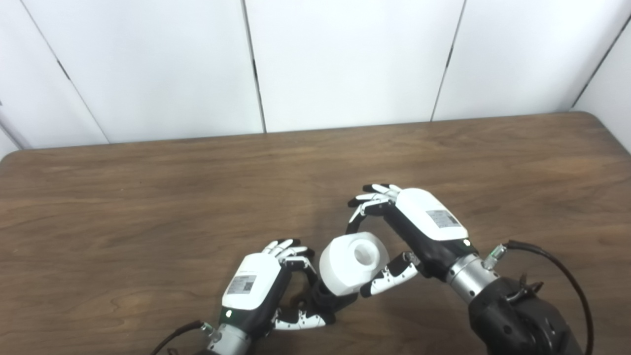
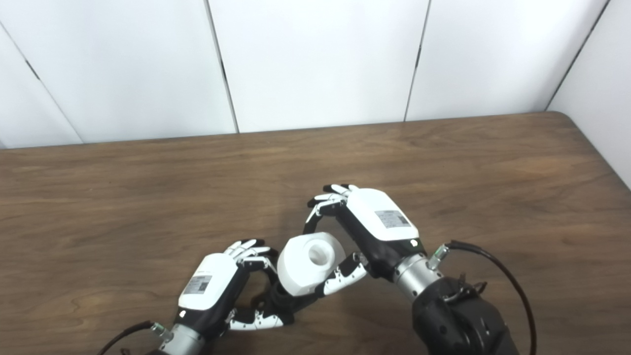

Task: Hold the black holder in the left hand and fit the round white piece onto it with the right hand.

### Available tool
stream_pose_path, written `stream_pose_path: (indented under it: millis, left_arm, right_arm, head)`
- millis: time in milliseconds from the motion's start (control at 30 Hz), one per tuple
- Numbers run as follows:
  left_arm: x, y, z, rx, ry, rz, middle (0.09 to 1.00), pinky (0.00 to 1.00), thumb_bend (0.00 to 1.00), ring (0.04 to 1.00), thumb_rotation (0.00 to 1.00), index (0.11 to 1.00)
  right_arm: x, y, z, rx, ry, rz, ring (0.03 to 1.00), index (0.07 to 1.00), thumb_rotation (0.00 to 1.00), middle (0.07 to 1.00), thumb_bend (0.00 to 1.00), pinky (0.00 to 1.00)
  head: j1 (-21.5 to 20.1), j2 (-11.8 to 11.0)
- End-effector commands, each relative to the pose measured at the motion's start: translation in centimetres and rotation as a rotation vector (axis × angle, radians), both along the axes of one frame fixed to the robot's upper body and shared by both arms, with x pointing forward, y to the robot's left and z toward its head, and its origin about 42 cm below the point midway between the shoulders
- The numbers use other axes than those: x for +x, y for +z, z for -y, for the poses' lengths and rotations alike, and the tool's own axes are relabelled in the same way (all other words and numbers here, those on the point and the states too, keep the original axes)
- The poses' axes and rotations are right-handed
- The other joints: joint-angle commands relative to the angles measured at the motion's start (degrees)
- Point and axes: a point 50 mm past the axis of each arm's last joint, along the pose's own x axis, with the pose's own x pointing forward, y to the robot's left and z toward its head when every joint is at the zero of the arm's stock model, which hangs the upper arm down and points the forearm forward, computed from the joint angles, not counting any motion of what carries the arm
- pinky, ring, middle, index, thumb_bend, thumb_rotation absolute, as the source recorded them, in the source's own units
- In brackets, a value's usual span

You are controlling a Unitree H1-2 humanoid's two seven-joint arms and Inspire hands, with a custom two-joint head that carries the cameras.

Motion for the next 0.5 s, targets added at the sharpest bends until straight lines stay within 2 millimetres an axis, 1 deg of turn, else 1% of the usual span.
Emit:
stream_pose_path:
  millis: [0,200,467]
  left_arm:
    - [-0.17,-1.33,0.69,0.055,-0.023,-0.046,0.800,0.92,0.52,0.897,0.05,0.486]
    - [0.06,-1.40,1.11,0.054,-0.023,-0.049,0.804,0.92,0.52,0.901,0.05,0.487]
    - [0.19,-1.35,1.52,0.057,-0.019,-0.045,0.805,0.94,0.52,0.901,0.05,0.486]
  right_arm:
    - [-0.18,0.92,-0.59,0.001,0.034,0.061,0.928,0.482,0.14,0.813,0.52,0.97]
    - [-0.39,0.86,-1.22,0.003,0.055,0.055,0.936,0.482,0.14,0.814,0.52,0.97]
    - [-0.46,0.41,-1.33,-0.010,0.072,0.041,0.931,0.482,0.13,0.800,0.52,0.96]
  head:
    - [0.1,0.1]
    - [0.4,0.2]
    - [0.9,0.6]
